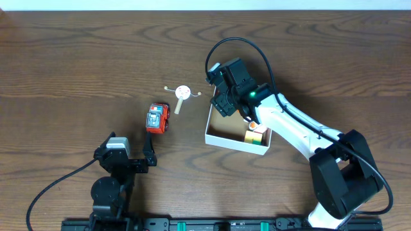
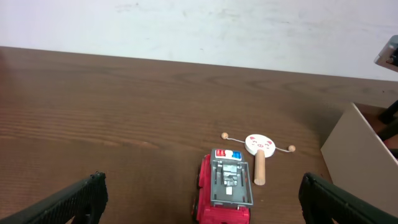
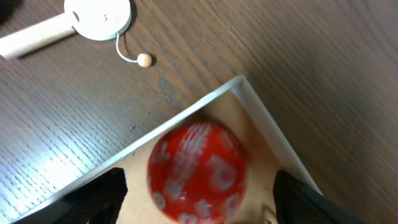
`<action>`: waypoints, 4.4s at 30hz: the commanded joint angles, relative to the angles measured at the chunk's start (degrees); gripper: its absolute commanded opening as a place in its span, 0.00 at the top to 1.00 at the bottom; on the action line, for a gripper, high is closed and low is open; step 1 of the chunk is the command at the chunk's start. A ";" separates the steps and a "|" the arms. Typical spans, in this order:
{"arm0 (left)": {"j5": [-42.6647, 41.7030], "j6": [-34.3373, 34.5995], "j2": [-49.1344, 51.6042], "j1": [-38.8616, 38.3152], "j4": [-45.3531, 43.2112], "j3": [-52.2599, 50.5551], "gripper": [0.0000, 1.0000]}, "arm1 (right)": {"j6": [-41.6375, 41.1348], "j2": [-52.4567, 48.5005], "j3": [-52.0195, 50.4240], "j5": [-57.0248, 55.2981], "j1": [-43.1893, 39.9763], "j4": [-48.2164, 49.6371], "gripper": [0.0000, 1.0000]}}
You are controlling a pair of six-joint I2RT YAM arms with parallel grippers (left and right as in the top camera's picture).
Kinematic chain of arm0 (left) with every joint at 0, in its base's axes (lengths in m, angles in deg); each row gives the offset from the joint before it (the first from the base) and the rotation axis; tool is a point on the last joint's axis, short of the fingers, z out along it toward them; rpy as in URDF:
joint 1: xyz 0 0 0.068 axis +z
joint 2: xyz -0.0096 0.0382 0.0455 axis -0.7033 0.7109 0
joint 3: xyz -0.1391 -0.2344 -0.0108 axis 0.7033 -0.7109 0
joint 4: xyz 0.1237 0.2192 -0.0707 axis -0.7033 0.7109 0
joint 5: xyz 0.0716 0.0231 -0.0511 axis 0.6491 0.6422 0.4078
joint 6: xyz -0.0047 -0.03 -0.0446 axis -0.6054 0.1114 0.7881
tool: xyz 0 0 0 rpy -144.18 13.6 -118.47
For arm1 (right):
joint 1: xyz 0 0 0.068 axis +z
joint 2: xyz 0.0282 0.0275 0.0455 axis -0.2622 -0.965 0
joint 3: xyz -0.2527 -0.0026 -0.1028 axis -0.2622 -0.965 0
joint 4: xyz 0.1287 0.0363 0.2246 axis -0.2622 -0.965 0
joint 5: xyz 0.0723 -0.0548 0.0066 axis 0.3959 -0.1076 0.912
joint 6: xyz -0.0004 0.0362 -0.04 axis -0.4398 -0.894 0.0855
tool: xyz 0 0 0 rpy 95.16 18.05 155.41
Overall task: Pack container
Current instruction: 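Carry the red ball with the right gripper into the box, then release the ball and lift the right gripper away, then reach the left gripper forward to the red fire truck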
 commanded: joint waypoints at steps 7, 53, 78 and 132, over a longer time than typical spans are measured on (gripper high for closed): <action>0.46 -0.72 -0.37 0.28 1.60 -0.44 0.02 | 0.24 -0.04 -0.09 -0.28 0.46 -0.59 0.14; 0.46 -0.72 -0.37 0.28 1.62 -0.44 0.02 | -25.53 28.33 0.50 -17.38 -25.57 -25.07 0.01; -2.34 -3.54 29.53 0.24 23.10 37.27 0.02 | -25.53 28.33 0.50 -17.35 -25.57 -25.07 0.01; -6.01 -3.06 95.54 -4.15 28.20 55.71 0.02 | -25.53 28.33 0.50 -17.35 -25.57 -25.07 0.01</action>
